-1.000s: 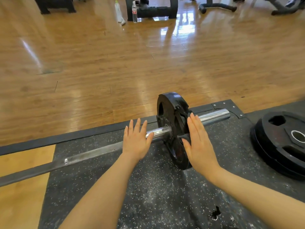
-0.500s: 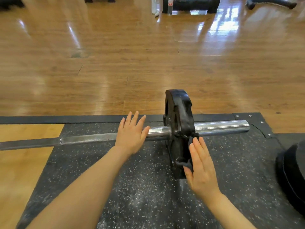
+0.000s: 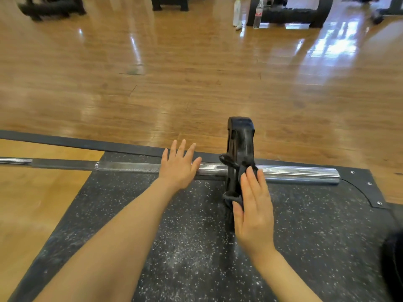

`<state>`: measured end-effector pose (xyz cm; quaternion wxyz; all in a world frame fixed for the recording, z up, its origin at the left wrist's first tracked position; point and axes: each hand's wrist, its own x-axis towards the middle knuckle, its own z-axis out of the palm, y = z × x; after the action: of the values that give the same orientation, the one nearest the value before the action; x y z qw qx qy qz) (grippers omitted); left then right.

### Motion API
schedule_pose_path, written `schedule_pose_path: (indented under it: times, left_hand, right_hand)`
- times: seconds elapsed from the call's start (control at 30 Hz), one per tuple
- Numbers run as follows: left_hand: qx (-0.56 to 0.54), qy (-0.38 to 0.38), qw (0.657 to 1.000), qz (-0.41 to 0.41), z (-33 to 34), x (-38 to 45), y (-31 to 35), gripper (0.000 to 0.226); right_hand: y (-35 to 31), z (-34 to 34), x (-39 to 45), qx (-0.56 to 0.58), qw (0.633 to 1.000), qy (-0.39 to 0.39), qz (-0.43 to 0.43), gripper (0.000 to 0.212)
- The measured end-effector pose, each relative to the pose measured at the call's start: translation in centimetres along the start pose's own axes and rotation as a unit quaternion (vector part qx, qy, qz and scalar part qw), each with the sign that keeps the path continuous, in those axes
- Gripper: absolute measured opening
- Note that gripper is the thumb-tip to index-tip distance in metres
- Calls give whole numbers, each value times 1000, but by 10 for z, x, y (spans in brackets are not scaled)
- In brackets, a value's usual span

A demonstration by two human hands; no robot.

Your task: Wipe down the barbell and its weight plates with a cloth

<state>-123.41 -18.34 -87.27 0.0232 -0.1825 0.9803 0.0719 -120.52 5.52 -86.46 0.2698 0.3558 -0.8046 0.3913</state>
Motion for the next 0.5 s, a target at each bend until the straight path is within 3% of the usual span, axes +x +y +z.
schedule_pose_path:
  times: [0.23, 0.33, 0.5]
  left_hand:
    - [-10, 10, 1000, 2, 4, -9, -1, 61]
    - [-10, 9, 1000, 2, 5, -12, -1, 63]
    - [-12, 11, 1000, 0, 5, -12, 0, 64]
  right_hand:
    - [8, 1, -36, -66, 995, -13, -70, 56]
    - [5, -6, -27, -77, 992, -41, -95, 50]
    - [0, -16, 16, -53, 994, -54, -74, 46]
